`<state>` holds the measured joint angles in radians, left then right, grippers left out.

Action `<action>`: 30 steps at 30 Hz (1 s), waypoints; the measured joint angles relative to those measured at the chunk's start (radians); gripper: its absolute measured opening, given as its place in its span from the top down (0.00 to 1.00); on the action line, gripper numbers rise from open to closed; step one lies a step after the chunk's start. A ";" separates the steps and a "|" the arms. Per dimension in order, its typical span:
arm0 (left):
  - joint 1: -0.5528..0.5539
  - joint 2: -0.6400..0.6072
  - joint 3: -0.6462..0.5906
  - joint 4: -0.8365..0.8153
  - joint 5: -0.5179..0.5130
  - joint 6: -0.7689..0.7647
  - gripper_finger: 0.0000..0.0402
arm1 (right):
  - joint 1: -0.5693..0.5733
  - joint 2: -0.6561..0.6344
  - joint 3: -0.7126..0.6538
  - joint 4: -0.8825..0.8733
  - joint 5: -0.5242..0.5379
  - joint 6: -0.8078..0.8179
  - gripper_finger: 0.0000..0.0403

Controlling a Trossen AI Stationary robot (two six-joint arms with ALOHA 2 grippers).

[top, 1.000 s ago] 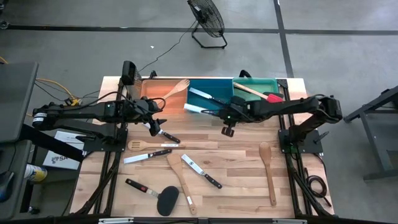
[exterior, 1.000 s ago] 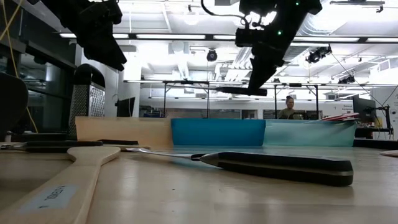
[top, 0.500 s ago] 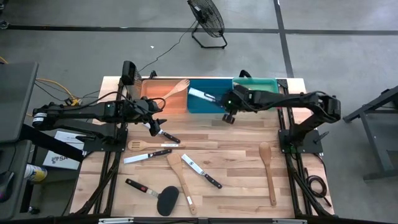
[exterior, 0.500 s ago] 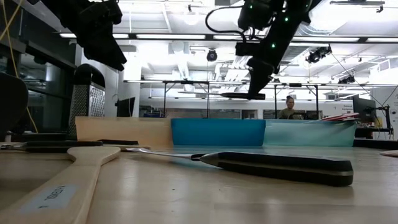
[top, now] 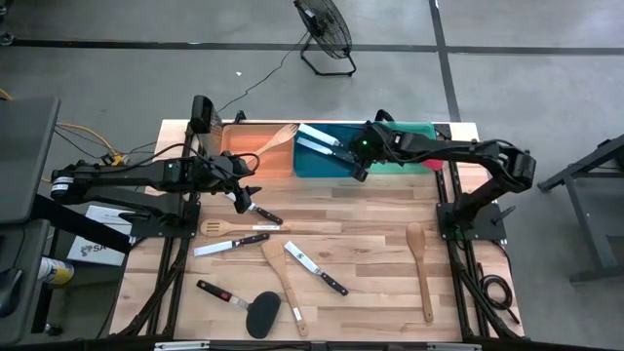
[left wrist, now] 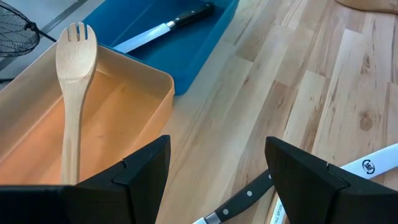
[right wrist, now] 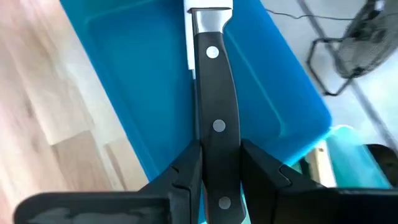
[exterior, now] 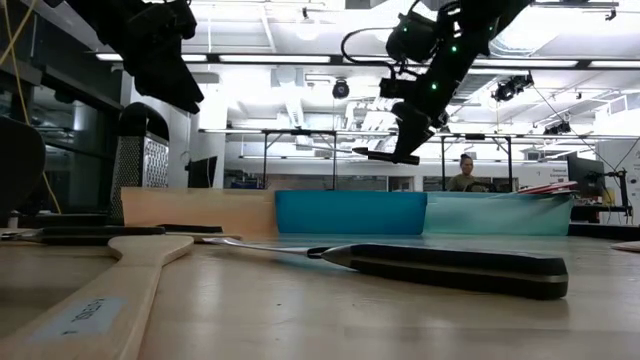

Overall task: Pick & Place Kitchen Items
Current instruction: Put the knife into the blue bin

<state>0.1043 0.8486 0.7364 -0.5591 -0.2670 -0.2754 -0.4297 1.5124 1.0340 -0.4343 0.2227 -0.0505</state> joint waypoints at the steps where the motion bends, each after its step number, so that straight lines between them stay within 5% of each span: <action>1: 0.000 0.000 0.000 0.000 0.000 0.000 0.36 | -0.008 0.000 -0.014 0.021 -0.017 0.000 0.82; 18: 0.000 0.000 0.000 0.003 -0.001 0.000 0.36 | -0.057 0.001 -0.140 0.269 -0.126 0.076 0.82; 30: 0.000 0.000 0.000 0.000 -0.003 0.000 0.36 | -0.075 0.157 -0.151 0.349 -0.127 0.110 0.82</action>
<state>0.1042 0.8482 0.7364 -0.5587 -0.2698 -0.2752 -0.5045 1.6696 0.8833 -0.0850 0.0956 0.0599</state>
